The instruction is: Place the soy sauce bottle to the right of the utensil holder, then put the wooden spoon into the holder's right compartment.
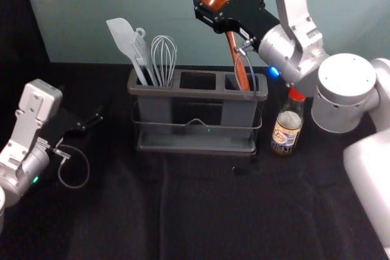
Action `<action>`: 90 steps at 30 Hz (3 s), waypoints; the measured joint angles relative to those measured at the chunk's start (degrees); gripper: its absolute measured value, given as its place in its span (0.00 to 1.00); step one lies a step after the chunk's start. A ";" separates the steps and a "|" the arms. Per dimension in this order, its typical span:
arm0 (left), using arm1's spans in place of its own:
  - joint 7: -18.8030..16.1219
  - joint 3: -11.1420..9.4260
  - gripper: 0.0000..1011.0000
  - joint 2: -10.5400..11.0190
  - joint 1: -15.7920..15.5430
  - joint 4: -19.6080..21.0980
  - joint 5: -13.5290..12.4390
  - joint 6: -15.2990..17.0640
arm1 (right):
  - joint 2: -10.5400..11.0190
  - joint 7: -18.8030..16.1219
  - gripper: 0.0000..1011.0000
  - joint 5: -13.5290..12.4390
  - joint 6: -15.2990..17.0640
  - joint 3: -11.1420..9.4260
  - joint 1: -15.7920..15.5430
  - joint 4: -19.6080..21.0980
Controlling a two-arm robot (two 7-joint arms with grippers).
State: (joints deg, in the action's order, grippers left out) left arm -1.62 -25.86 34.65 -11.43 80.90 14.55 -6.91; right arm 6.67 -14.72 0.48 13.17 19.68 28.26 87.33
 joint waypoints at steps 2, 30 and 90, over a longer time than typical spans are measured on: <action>0.00 0.00 0.99 0.00 0.00 0.00 0.00 0.00 | 0.36 -0.22 0.83 -0.17 0.71 -0.11 -0.65 1.39; 0.00 0.00 0.99 0.00 0.00 0.00 0.00 0.00 | 8.11 -3.25 0.83 -6.68 11.64 -4.16 -9.98 15.56; 0.00 0.00 0.99 0.00 0.00 0.00 0.00 0.00 | 7.20 -1.30 0.99 -9.14 9.72 -2.11 -9.35 8.10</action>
State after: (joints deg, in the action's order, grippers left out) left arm -1.62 -25.86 34.65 -11.43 80.90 14.55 -6.91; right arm 13.87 -16.01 -8.66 22.89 17.57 18.91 95.43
